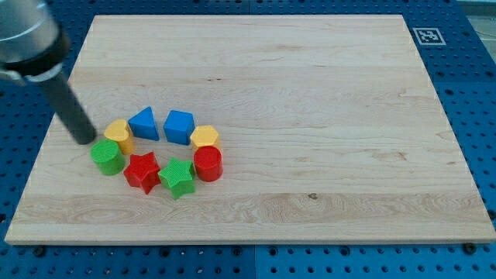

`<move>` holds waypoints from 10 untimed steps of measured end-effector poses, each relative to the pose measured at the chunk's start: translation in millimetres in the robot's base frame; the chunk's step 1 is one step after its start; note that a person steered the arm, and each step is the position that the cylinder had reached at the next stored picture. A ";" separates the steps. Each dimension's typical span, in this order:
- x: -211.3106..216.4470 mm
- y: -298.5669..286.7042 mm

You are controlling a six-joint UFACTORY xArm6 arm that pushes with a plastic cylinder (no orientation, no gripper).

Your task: Move the yellow heart diagonally bottom left to the yellow hexagon

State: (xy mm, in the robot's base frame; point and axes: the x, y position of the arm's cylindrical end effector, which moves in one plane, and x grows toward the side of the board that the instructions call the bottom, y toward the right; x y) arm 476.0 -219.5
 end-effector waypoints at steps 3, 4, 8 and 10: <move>4.3 24.3; 11.3 52.7; 9.0 214.4; 11.5 151.0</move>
